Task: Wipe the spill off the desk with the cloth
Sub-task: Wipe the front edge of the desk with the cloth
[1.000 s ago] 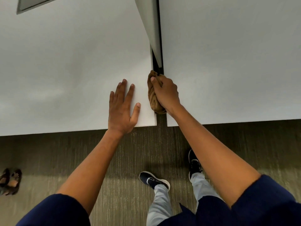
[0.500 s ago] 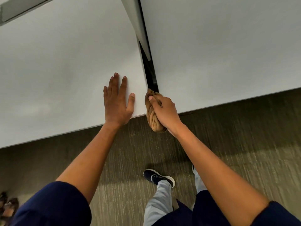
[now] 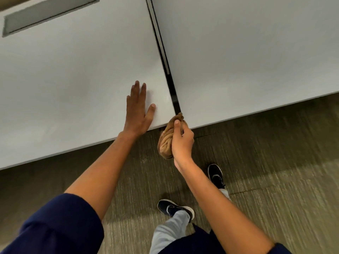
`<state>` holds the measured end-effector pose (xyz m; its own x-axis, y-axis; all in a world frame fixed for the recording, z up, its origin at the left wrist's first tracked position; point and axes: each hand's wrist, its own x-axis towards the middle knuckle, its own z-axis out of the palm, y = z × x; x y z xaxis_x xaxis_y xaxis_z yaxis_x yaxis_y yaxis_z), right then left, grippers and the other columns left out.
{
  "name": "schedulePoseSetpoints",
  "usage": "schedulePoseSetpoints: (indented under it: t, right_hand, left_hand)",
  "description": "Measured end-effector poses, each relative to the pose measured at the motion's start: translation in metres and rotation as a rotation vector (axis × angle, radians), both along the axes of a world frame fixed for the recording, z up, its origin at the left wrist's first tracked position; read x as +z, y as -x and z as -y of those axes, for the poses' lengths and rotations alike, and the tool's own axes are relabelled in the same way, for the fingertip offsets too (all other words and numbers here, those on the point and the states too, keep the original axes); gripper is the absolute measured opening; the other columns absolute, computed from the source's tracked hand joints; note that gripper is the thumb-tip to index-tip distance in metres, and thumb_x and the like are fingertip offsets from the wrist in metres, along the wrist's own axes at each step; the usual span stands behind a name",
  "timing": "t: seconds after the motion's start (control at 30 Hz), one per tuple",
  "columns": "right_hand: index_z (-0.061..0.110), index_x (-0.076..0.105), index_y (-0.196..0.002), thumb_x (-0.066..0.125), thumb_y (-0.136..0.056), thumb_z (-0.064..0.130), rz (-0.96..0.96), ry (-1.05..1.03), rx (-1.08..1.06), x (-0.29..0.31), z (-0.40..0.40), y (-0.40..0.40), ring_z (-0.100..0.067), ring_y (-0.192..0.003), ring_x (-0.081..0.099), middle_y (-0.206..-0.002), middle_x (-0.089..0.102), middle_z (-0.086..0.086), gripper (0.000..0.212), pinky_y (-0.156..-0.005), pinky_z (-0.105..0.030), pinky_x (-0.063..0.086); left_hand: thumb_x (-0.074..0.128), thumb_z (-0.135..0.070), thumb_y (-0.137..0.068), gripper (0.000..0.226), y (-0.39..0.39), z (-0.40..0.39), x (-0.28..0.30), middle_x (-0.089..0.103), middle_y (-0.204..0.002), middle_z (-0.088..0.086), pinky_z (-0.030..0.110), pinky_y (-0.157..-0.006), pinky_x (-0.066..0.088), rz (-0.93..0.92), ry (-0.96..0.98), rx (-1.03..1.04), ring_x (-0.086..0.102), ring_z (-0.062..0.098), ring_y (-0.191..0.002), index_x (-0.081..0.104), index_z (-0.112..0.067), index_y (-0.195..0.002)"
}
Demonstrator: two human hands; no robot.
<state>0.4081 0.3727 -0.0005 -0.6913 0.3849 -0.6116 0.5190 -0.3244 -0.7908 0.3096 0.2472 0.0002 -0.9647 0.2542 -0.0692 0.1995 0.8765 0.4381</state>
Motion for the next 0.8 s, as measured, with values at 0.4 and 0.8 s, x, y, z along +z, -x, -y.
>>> schedulePoseSetpoints:
  t: [0.4, 0.8]
  right_hand:
    - [0.015, 0.061, -0.119, 0.038, -0.105, 0.036, 0.068, -0.047, -0.346, 0.016, 0.059, 0.018, -0.014, -0.098, 0.062, -0.123, 0.061, -0.006, 0.034, -0.086, -0.022, 0.047]
    - [0.01, 0.055, -0.128, 0.037, -0.105, 0.038, 0.213, -0.017, -0.258, 0.037, 0.133, 0.021, -0.023, -0.099, 0.058, -0.134, 0.049, -0.013, 0.04, -0.08, -0.031, 0.048]
  left_hand:
    - [0.024, -0.046, -0.1, 0.07, -0.038, 0.135, 0.002, -0.019, -0.166, -0.003, 0.04, -0.122, -0.013, 0.017, 0.032, 0.06, -0.019, 0.012, -0.152, -0.004, -0.021, -0.159]
    - [0.03, -0.039, -0.107, 0.064, -0.078, 0.224, 0.01, -0.013, -0.167, -0.003, 0.045, -0.123, -0.01, 0.097, 0.057, 0.134, -0.017, 0.011, -0.152, -0.001, -0.019, -0.159]
